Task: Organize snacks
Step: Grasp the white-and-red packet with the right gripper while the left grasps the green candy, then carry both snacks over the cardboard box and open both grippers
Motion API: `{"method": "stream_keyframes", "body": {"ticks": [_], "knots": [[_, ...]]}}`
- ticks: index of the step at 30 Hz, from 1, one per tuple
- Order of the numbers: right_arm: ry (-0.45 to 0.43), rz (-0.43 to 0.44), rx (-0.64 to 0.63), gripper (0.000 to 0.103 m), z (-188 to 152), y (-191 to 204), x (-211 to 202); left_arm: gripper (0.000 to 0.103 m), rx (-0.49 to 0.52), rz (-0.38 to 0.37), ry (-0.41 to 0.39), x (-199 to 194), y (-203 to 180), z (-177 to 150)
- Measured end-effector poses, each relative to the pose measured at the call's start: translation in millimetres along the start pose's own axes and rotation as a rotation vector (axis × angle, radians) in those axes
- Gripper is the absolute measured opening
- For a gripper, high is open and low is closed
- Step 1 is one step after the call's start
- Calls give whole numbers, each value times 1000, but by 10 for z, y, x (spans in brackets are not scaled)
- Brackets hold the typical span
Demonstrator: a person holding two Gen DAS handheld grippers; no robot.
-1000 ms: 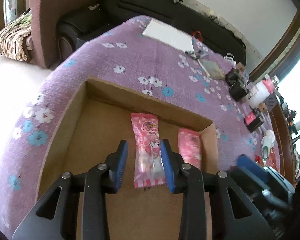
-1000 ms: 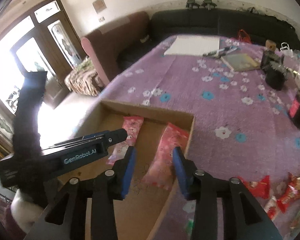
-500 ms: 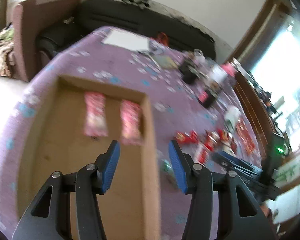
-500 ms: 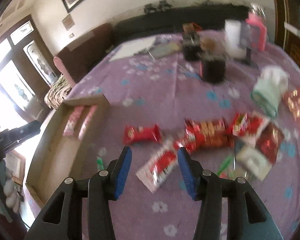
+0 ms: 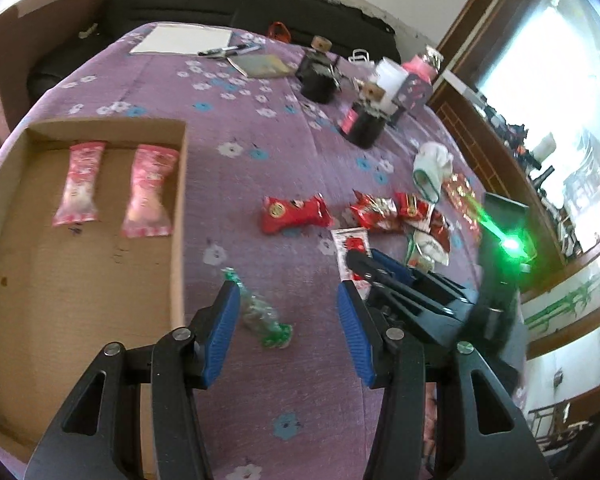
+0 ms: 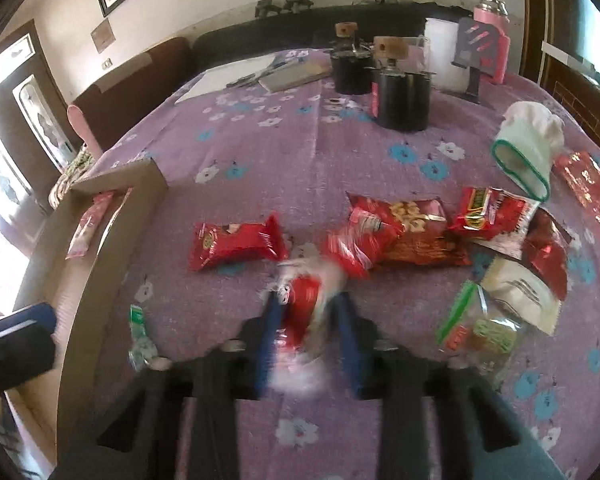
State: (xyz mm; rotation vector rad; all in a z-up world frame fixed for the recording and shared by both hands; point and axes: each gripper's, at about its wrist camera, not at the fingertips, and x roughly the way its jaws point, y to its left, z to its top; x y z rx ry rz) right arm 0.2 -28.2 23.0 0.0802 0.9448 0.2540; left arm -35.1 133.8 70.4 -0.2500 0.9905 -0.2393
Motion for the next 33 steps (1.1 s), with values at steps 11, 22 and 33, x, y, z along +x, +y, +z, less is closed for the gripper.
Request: {"method": "stream_keyframes", "body": {"ticks": [11,22,33], "knots": [[-37,65,67,22,-229,-446,-208,49,149,170,41,388,-283,-116],[-43,71,68,21,-230,-451,-212,17,248,290,33,507,-361,-264],[-124,97,86,20,-234,-479,-358,17,159,125,-62,-79,-207,-218]]}}
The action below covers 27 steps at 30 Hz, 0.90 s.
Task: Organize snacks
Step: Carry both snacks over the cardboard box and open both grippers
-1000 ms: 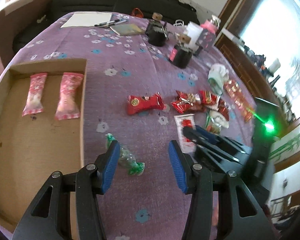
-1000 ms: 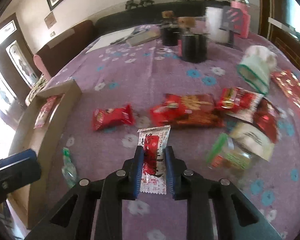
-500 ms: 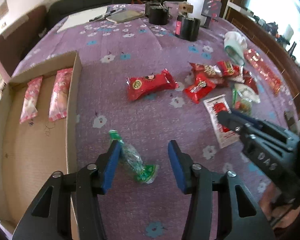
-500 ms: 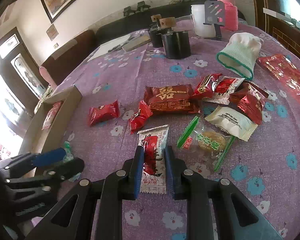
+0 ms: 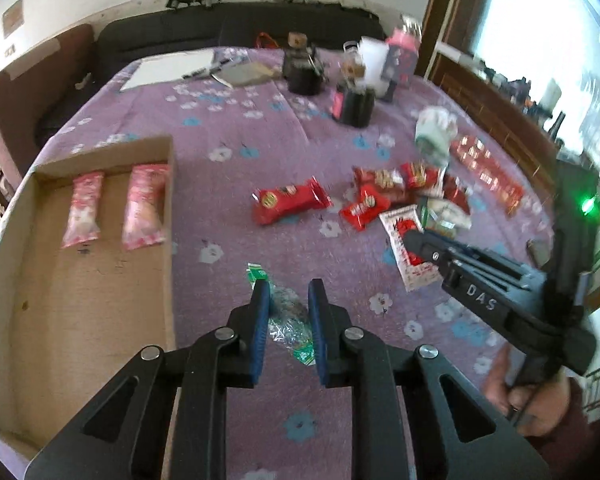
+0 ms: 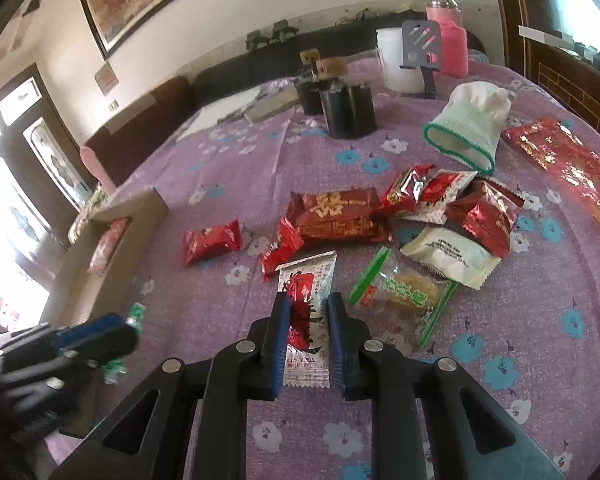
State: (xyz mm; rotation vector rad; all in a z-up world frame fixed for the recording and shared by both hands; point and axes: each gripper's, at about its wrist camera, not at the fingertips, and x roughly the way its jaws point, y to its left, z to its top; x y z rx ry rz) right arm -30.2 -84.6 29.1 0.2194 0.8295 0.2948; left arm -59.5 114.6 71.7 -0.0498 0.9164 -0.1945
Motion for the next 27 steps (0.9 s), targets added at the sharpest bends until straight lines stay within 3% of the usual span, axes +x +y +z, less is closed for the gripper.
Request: {"method": "stream_keyframes", "body": {"ticks": [3,10,16,27], "knots": [[-18,40,5,20,6,17,-43,17,-45,5,-23,-169,250,46],[-17,110,-19,19,92,263,-123,17,-153,109,-20,-282,1084,194],[46,200,-81,19,378,889,-3,17,-236,166,-2,-70,1738,403],[186,244,-222,19,492,2089,736,17,-318,201,41,398,2256,527]]}}
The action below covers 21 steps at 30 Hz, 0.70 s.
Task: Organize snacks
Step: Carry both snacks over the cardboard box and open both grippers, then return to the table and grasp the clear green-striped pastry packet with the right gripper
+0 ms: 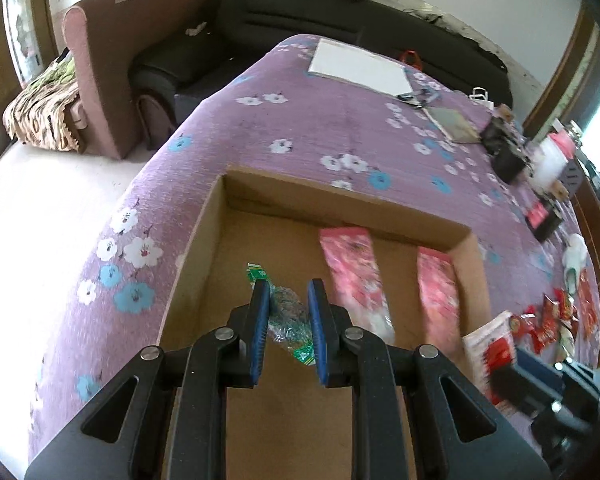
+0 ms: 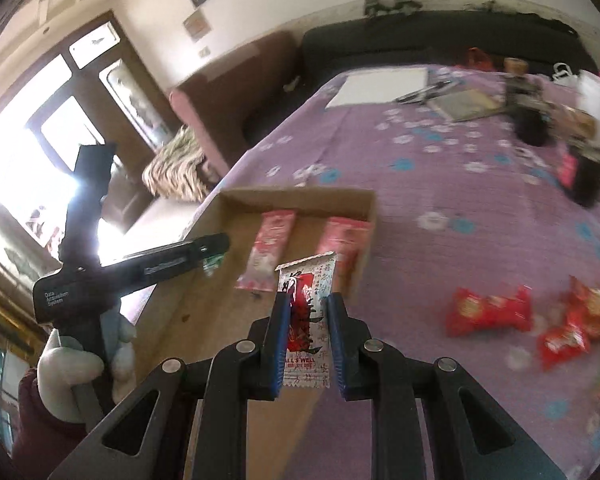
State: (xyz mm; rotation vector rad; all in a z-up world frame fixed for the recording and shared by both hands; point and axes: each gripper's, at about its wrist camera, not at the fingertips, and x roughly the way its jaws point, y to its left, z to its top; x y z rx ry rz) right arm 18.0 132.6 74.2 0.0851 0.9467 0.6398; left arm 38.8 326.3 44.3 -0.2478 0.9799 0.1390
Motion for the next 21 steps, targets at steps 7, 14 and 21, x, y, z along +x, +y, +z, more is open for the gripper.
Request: {"method": "stream_keyframes", "body": {"ticks": [7,14,21], "knots": [[31,-36,-26,23,97,127,366,19,-34,13,-6,55,121,41],[-39,-2,-15,41,114,26,33,25,-74,-21,-18,-166,201,-54],[-152,-217,36,43,108,-825,-626,48,-78,-120,-93,-794,202,-386]]}}
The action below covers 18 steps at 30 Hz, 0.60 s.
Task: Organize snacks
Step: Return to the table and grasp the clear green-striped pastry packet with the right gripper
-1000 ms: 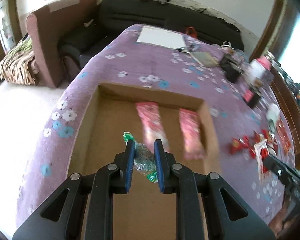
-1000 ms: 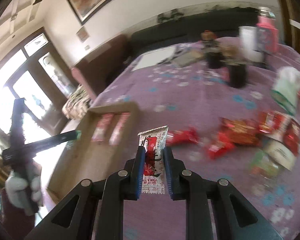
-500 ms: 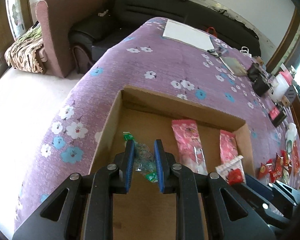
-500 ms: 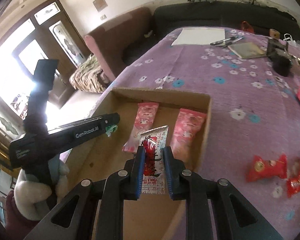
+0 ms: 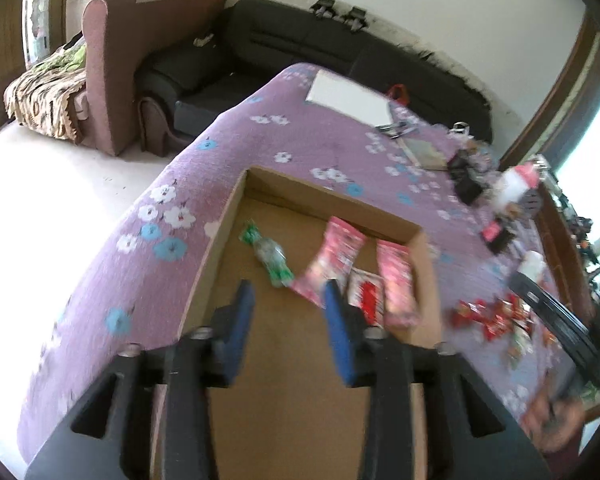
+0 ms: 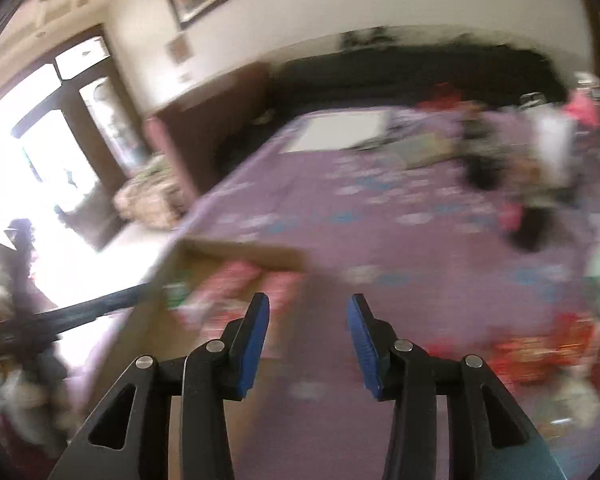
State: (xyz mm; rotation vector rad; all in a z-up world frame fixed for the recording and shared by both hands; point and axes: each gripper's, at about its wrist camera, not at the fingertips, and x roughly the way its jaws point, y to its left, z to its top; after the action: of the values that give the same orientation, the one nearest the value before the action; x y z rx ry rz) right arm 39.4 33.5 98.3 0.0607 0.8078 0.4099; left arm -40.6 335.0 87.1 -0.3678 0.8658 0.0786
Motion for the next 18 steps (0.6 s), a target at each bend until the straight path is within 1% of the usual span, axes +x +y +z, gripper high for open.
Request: {"method": "stream_keyframes", "body": {"ticks": [1,3,4,8,9,10,12,13,15,17,18], "knots": [[4,-35,18,45,7,-133,33,56,3,-9,-13,-65,-33,-32],[27,-83,31,45,14,-308,151,57,22,-28,-38,-193,-146,-116],[36,-92,29,44,0,-331,190,57,31,-38,-39,-223,-211,-147],[109,-78,19,40,-25,-321,536,57,75,-92,-31,-323,-533,-268],[129,-86,3,33,-50,-287,612,57,88,-97,-31,-355,-601,-303],[152,-87,-9,24,-79,-257,685,57,104,-103,-31,-383,-669,-341],[186,-62,-21,16,-207,-218,684,57,139,-113,-35,-440,-794,-415],[194,-61,-25,15,-254,-214,662,57,153,-115,-38,-467,-846,-451],[254,-32,2,10,-438,-265,563,57,177,-122,-38,-490,-942,-511],[261,9,22,9,-603,-323,373,57,192,-136,-31,-486,-1034,-568],[290,39,33,9,-683,-338,306,57,196,-140,-28,-480,-1070,-592]]}}
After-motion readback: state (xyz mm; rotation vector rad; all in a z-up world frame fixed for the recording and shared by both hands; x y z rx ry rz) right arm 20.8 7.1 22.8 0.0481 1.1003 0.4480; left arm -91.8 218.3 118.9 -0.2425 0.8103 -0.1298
